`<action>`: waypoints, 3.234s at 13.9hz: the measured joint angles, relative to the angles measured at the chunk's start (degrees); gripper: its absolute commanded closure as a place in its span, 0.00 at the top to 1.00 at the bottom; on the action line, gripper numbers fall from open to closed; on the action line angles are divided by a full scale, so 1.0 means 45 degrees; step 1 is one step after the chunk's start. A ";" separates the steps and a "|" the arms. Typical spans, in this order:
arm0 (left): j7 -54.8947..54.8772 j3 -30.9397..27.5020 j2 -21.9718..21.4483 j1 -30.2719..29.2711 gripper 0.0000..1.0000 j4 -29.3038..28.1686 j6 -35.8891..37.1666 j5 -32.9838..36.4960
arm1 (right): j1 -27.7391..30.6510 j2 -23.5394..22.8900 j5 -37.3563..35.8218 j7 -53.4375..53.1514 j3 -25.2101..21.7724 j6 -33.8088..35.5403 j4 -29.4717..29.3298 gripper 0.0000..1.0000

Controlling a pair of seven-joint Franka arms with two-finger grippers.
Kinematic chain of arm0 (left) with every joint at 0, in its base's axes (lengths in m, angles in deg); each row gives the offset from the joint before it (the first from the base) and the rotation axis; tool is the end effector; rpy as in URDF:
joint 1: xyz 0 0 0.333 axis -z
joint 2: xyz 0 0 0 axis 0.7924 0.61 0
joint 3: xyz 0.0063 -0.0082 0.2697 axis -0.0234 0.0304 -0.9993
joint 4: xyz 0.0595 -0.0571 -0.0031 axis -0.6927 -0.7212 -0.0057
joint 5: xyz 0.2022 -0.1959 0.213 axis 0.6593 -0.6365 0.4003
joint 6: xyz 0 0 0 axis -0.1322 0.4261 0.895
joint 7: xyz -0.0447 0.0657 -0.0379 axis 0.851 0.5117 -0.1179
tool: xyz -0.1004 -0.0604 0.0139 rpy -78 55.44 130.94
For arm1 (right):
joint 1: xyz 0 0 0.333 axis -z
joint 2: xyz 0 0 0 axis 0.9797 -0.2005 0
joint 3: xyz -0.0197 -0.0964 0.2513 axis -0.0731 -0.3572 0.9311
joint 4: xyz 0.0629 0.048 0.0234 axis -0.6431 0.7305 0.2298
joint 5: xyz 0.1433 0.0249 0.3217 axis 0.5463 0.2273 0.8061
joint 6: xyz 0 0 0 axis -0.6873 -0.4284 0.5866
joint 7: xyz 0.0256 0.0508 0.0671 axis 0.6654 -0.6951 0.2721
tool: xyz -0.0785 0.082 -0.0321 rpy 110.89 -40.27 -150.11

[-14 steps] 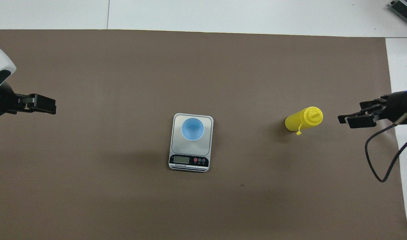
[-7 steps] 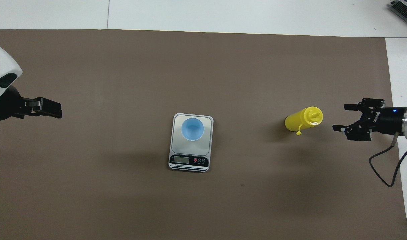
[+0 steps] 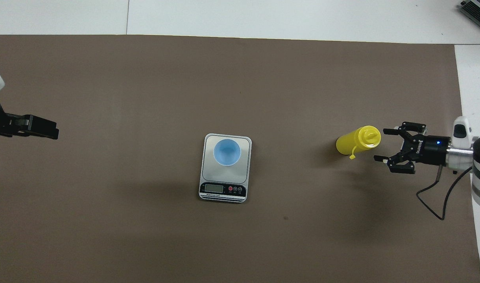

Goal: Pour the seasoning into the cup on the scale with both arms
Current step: 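Open the right gripper and move it onto the yellow bottle, then grasp the yellow bottle with the right gripper and lift it, then carry the yellow bottle with the right gripper above the blue cup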

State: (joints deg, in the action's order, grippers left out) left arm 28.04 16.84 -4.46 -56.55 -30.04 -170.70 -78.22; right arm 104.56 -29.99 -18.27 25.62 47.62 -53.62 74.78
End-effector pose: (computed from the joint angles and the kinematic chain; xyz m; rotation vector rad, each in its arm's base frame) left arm 0.5034 -0.0396 0.5575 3.1255 -0.1748 -0.0135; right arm 0.4892 -0.1008 0.2906 -2.1413 -1.1794 -0.7984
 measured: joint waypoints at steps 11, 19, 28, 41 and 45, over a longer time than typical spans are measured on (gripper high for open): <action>-0.0011 0.0007 0.0000 0.0000 1.00 0.0000 0.0037 0.0048 | -0.0877 -0.1075 0.3022 0.1692 0.0047 -0.0040 0.0412 0.86; -0.0011 0.0007 -0.0001 0.0000 1.00 0.0000 0.0039 0.0049 | -0.1809 -0.0971 0.3147 0.1114 0.0048 -0.1001 0.0021 0.00; -0.0012 0.0006 -0.0001 0.0000 1.00 0.0000 0.0065 0.0049 | -0.4704 -0.0029 -0.0651 -0.3617 0.0090 -0.3088 -0.0803 0.00; -0.0200 -0.0855 -0.0010 0.0671 1.00 -0.0056 0.0212 0.0049 | -0.8434 0.0220 -1.2303 -1.3949 0.0131 -0.1353 -0.3169 0.00; -0.0202 -0.0853 -0.0014 0.0732 1.00 -0.0056 0.0210 0.0049 | -0.8798 0.0008 -1.4618 -1.4381 0.0134 0.1079 -0.4738 0.00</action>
State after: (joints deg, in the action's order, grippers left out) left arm 27.13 13.00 -4.52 -53.25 -30.29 -169.75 -78.00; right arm 64.97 -29.95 -84.05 -39.10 48.23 -48.77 53.46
